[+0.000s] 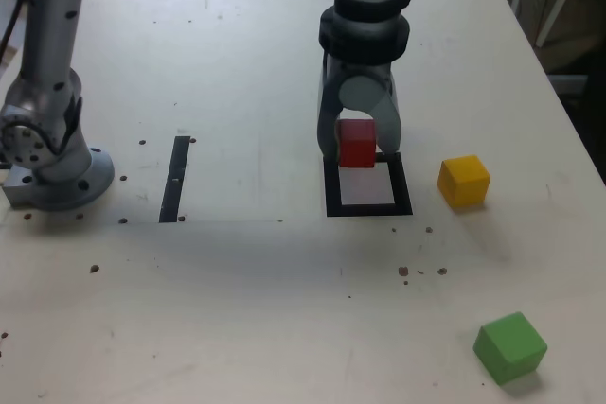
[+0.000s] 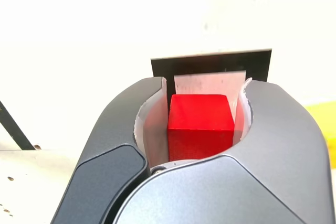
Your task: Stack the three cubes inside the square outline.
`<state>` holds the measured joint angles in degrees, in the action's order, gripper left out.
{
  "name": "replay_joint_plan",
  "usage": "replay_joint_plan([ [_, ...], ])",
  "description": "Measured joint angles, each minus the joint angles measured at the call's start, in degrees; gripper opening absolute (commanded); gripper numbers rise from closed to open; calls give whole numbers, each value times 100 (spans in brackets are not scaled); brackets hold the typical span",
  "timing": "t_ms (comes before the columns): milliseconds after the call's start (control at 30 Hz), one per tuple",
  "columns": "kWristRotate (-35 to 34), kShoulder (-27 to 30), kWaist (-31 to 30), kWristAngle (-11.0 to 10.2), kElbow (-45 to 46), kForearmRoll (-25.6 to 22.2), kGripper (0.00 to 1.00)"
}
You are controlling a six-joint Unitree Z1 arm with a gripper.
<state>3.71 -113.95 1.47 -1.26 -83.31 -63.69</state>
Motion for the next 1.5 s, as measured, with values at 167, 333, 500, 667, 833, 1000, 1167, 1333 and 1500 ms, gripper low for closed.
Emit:
replay_joint_plan([
  [167,-93,0,-131,1,33,48,33],
  [333,-128,-21,-201,0,35,126,33],
  [500,-140,-138,-225,22,38,169,33],
  [667,-144,-227,-257,68,60,208,33],
  [833,-146,-257,-260,94,93,244,33],
  [1000,-150,-282,-261,117,127,272,51],
  [1167,-150,-295,-261,117,163,288,94],
  [1333,-146,-295,-261,117,169,290,99],
  [1500,-146,-294,-261,116,168,284,99],
])
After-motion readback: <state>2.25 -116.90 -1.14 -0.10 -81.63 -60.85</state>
